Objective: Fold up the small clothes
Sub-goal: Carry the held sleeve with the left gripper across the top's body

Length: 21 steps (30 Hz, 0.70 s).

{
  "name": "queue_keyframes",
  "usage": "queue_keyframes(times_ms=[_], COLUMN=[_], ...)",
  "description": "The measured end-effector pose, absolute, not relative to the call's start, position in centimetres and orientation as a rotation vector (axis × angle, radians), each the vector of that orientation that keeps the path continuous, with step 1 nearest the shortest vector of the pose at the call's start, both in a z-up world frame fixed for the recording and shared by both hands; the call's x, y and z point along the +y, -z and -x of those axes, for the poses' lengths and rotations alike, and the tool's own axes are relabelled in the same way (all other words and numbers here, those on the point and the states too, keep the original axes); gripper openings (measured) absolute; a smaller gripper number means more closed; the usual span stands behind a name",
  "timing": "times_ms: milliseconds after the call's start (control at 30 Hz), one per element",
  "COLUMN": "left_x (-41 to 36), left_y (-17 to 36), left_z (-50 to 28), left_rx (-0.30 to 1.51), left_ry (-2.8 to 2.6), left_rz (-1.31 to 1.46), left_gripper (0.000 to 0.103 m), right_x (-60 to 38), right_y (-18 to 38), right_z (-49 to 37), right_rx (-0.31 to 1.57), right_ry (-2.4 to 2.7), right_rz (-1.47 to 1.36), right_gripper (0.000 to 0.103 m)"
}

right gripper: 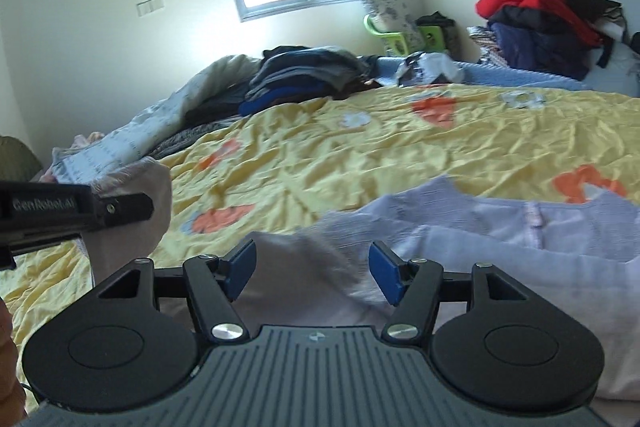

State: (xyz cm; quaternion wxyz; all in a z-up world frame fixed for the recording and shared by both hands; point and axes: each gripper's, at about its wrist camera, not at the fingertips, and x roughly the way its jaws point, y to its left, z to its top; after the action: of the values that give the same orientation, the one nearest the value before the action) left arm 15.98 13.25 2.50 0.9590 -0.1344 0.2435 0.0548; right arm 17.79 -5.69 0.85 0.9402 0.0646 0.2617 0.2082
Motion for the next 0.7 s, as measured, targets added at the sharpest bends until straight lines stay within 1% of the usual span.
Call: queue_keyframes(times_ms=[400,700], left_x=[6.1,1.3], left_y=[-1.2,-1.9], left_z=[-18.0,-19.3], left_rx=[0.544,0.533], left_ry=[-0.006,0.055], left_rz=[0.169,0.08], left_gripper=[0.004,0.004], right_x=[-12.6,-16.7], right_y=[0.5,0.8], right_z=[-18.2,-18.0], right_rx=[0.568,0.555], right_ry=[-0.326,-0.267], right_rz=[-0.221,-0.255], right_gripper=[0.067,0.067])
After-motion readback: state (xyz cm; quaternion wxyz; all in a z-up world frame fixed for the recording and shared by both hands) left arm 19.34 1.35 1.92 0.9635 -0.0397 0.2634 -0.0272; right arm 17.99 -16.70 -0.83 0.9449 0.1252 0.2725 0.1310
